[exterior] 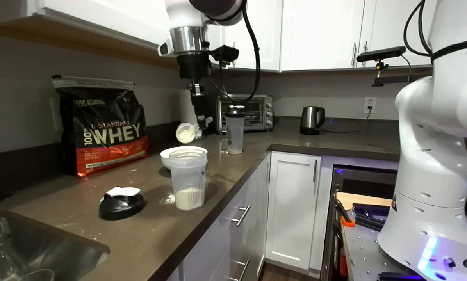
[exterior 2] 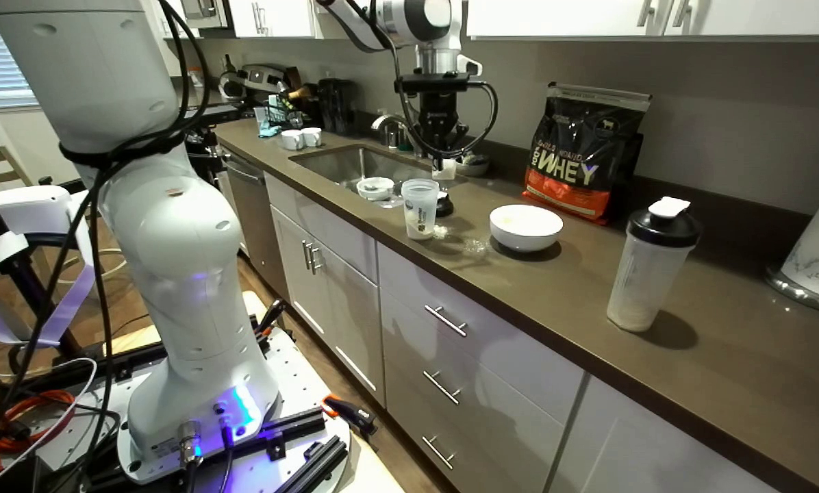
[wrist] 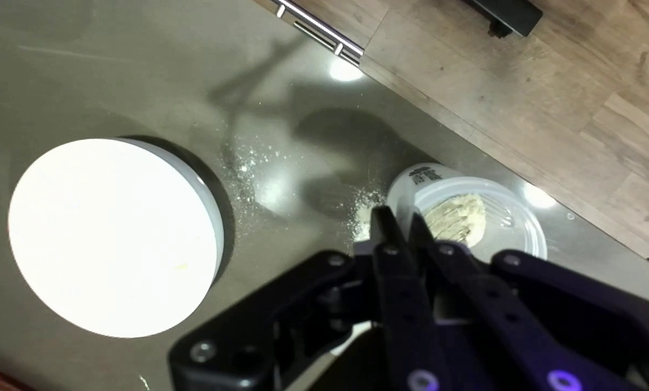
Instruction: Use the measuring spoon to transfer one spoon of contents from the bowl to the left cup
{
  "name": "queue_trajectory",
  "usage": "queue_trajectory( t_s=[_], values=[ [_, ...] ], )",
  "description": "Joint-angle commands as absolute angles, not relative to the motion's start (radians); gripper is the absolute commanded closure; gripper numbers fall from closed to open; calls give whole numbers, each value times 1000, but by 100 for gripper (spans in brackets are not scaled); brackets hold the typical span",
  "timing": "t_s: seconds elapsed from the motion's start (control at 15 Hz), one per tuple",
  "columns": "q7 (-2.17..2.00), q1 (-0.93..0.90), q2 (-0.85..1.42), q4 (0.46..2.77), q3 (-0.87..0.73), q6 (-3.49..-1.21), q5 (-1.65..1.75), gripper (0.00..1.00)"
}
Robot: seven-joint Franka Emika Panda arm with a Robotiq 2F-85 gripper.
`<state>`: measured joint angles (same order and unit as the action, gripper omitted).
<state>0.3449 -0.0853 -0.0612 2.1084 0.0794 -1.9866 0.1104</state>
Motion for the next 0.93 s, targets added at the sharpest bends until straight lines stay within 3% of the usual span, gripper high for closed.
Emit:
queue_trajectory(
  t_s=[0.0,0.87],
  values=[
    [324,-92,-83,2144,87,-2035,136,99],
    [328,-94,-135,2205,94,-2093,160,99]
  ],
)
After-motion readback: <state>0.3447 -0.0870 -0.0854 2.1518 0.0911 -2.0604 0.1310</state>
